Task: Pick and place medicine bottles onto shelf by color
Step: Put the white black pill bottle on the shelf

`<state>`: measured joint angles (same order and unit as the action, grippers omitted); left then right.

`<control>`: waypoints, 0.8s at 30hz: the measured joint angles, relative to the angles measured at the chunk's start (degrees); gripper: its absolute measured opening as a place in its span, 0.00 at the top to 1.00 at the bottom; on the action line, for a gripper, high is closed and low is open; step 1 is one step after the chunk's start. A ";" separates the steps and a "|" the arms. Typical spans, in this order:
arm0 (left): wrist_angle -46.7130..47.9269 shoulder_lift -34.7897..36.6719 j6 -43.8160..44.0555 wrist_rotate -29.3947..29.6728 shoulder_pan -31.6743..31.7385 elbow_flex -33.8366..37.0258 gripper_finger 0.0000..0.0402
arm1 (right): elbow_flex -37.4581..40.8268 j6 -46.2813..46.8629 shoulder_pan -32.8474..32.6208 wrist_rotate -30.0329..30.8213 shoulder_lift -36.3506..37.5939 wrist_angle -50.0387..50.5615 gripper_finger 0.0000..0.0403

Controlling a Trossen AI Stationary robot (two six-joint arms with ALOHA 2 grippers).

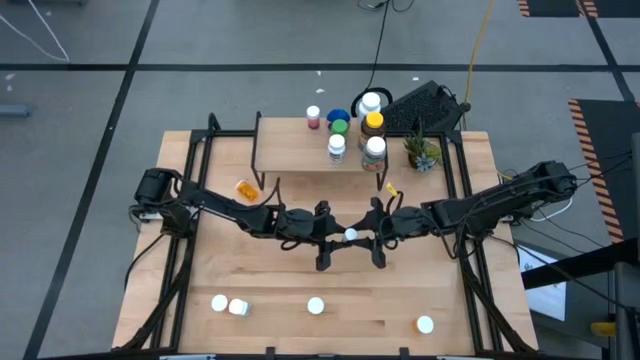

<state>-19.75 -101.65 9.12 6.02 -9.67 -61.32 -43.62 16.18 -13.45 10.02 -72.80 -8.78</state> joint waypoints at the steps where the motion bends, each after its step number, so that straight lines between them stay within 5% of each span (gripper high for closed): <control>1: -0.02 0.00 -0.02 0.00 0.00 0.00 0.62 | 0.03 -0.72 -0.01 -0.02 0.04 -0.21 0.63; 11: 0.02 0.04 0.40 -0.44 -0.02 -0.07 0.60 | -0.01 -6.88 0.00 0.81 3.80 -2.85 0.31; 17: 0.16 0.04 1.35 -0.39 -0.02 -0.07 0.60 | 3.46 -1.18 -2.36 6.70 8.56 3.02 0.21; 24: -0.34 0.04 1.87 1.39 -0.04 -0.07 0.60 | 19.06 -0.18 -5.16 6.40 7.69 -26.11 0.22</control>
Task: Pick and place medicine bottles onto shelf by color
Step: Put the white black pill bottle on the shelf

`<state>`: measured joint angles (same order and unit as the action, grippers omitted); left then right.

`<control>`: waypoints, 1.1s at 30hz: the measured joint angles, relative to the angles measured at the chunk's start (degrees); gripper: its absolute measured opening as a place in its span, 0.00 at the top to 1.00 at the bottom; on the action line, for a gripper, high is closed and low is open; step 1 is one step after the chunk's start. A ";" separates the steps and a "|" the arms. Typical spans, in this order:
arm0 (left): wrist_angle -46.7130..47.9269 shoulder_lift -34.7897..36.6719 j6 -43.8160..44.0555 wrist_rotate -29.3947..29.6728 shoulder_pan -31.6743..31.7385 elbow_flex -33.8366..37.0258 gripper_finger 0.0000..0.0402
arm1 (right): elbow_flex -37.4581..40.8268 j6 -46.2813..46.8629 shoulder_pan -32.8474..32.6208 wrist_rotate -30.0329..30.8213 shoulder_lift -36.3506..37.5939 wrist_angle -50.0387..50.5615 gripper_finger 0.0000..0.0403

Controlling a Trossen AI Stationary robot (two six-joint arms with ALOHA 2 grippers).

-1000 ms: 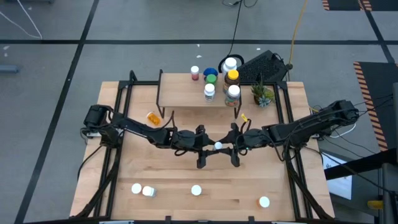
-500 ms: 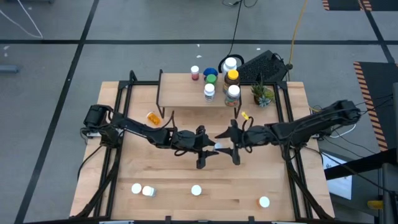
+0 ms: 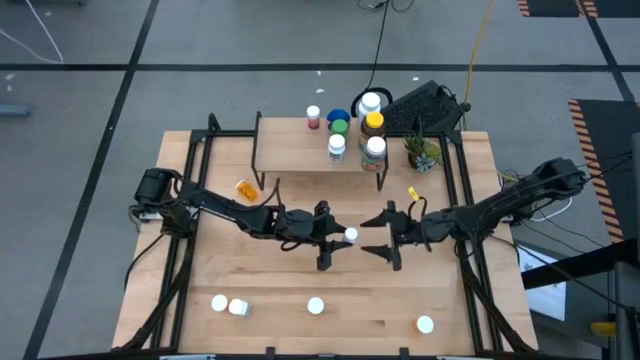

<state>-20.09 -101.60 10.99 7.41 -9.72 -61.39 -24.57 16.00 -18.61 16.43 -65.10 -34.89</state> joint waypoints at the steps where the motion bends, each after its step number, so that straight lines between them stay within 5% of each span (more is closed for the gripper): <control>1: -0.24 0.00 0.12 0.50 -0.05 0.00 0.60 | 1.33 -0.20 0.00 -0.04 -0.36 -2.24 0.22; 15: -6.74 0.00 -2.14 1.63 -0.37 0.00 0.60 | -1.57 -2.32 0.22 0.00 -9.79 -7.49 0.23; 29: -6.65 0.00 -2.13 1.65 -0.67 0.00 0.60 | -2.17 -2.60 1.03 -0.15 -11.02 -8.81 0.63; 33: -6.39 -0.02 -3.03 1.68 -0.76 0.02 0.56 | -2.37 -4.92 1.03 0.10 -10.94 -6.64 0.65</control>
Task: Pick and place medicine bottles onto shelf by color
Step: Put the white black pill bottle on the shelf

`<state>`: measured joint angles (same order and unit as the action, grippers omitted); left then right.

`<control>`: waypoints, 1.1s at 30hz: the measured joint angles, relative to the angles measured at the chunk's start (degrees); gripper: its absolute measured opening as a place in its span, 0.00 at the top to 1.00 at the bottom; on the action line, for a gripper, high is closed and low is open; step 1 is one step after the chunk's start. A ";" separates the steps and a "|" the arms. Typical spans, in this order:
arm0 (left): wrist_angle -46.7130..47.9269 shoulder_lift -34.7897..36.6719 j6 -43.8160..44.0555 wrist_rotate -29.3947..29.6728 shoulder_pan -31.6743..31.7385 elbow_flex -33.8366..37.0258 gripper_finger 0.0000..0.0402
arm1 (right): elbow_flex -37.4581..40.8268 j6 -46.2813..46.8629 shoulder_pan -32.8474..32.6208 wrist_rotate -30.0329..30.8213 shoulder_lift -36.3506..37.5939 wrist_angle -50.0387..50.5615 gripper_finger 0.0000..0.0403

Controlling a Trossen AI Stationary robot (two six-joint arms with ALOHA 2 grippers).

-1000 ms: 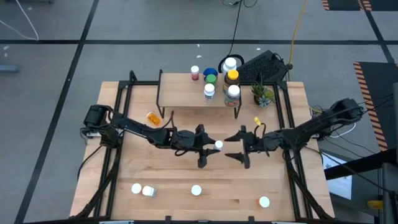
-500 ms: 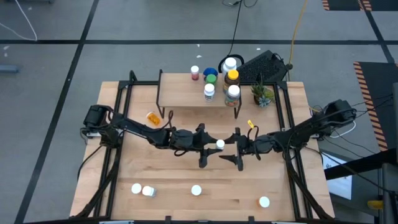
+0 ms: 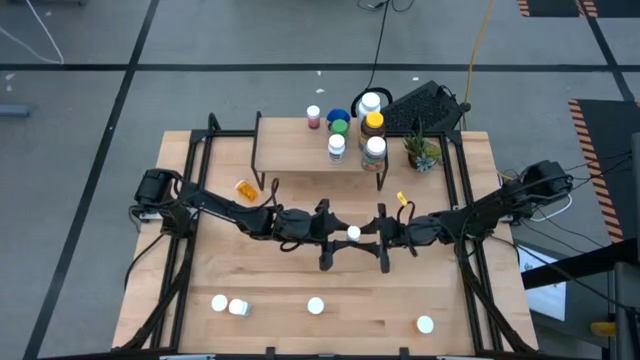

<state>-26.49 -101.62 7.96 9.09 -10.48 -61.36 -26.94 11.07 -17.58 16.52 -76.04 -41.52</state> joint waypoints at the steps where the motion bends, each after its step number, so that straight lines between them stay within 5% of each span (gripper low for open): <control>1: 0.24 0.23 -0.74 0.01 -0.04 0.01 0.53 | -0.01 -0.59 0.00 0.40 0.03 1.06 0.65; 9: 0.54 1.70 -3.15 -0.22 -0.46 0.00 0.30 | 0.15 -0.93 -0.11 1.39 -0.10 2.55 0.62; 14: 0.89 1.68 -3.16 -0.53 -0.46 0.00 0.24 | 0.15 -1.27 -0.11 1.35 -0.08 2.01 0.62; 33: -0.69 1.60 -3.03 -0.03 -0.37 0.00 0.47 | 0.20 -1.81 -0.13 -0.32 -0.08 -0.71 0.61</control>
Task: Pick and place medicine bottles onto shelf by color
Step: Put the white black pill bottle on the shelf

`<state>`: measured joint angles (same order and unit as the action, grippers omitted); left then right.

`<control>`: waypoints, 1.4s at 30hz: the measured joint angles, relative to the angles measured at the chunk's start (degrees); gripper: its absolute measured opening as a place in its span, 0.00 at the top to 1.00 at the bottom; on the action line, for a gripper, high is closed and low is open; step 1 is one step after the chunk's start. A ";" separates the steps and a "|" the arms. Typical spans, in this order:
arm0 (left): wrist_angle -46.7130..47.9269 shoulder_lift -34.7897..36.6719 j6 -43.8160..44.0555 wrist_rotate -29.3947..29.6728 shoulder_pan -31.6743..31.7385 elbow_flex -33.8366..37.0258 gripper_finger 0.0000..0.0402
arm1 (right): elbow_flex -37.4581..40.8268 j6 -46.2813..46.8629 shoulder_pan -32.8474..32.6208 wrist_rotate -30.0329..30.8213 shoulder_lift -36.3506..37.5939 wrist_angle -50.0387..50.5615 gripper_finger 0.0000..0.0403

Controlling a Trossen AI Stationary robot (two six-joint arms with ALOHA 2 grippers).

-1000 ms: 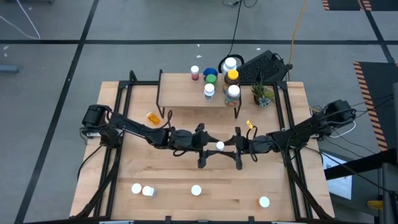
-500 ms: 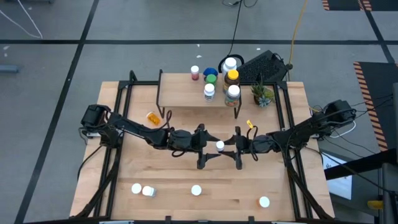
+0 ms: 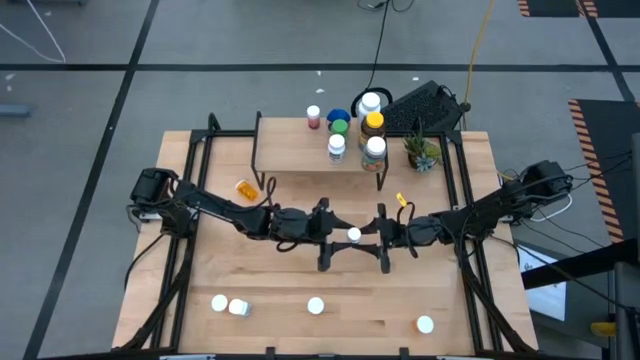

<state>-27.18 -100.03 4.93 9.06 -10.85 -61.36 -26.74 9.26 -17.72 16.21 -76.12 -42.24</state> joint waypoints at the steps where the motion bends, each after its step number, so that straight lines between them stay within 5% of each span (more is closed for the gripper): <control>1: 0.00 0.00 0.00 0.04 0.00 0.00 0.49 | 0.00 -0.12 0.00 -0.03 0.00 -0.18 0.61; 18: -0.07 -0.04 -0.25 -0.24 -0.02 0.00 0.56 | -0.83 -1.43 0.00 -1.29 0.00 -1.08 0.61; 27: 0.09 -0.04 -0.76 -0.23 -0.02 0.00 0.68 | -0.83 -0.91 0.00 -1.29 0.00 -0.88 0.60; 42: 5.08 6.34 -4.93 2.07 0.85 -0.02 0.65 | -0.82 -0.80 -0.01 -1.02 3.70 6.78 0.26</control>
<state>-22.10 -93.68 0.00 11.13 -10.00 -61.39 -27.56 8.46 -17.73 15.19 -72.42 -35.46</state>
